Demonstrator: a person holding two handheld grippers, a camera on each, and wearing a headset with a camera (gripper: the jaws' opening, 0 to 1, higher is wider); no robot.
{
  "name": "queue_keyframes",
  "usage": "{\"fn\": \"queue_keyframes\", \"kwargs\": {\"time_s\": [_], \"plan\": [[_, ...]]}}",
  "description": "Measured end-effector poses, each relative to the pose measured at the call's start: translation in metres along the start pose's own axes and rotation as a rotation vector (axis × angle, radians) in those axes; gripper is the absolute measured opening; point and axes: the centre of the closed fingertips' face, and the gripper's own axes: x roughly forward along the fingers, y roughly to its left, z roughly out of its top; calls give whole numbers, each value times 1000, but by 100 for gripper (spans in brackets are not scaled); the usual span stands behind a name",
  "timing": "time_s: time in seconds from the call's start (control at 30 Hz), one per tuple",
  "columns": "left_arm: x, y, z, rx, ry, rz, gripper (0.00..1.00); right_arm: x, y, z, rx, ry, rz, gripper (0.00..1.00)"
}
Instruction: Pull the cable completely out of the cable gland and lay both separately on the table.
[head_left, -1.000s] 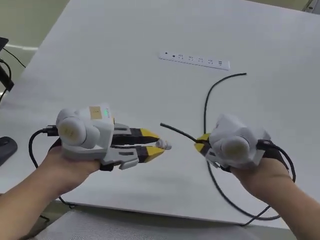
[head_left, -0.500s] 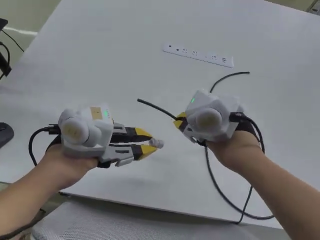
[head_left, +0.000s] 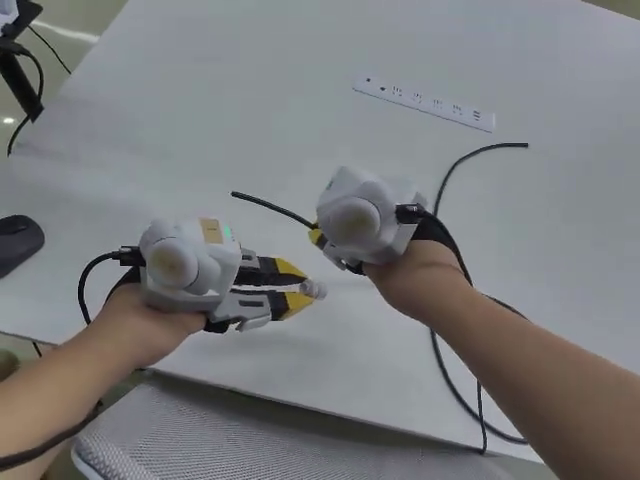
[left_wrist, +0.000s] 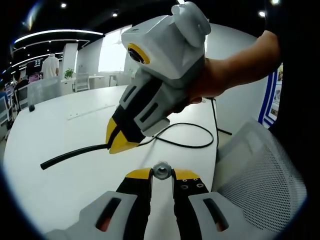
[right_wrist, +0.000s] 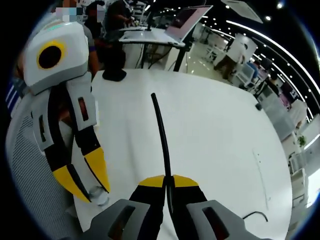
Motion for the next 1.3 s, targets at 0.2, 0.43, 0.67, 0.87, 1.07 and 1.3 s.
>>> {"fn": "queue_keyframes", "kwargs": {"time_s": [0.2, 0.43, 0.67, 0.87, 1.07, 1.3], "plan": [[0, 10, -17, -30, 11, 20, 16, 23, 7, -3, 23, 23, 39, 0], [6, 17, -32, -70, 23, 22, 16, 42, 12, -9, -17, 65, 64, 0], [11, 21, -46, -99, 33, 25, 16, 55, 21, -18, -18, 99, 99, 0], [12, 26, -58, -117, 53, 30, 16, 64, 24, -23, -28, 117, 112, 0], [13, 28, -67, -127, 66, 31, 16, 69, 26, -26, -36, 128, 123, 0], [11, 25, -72, -126, 87, 32, 16, 74, 28, -29, -36, 138, 132, 0]]}}
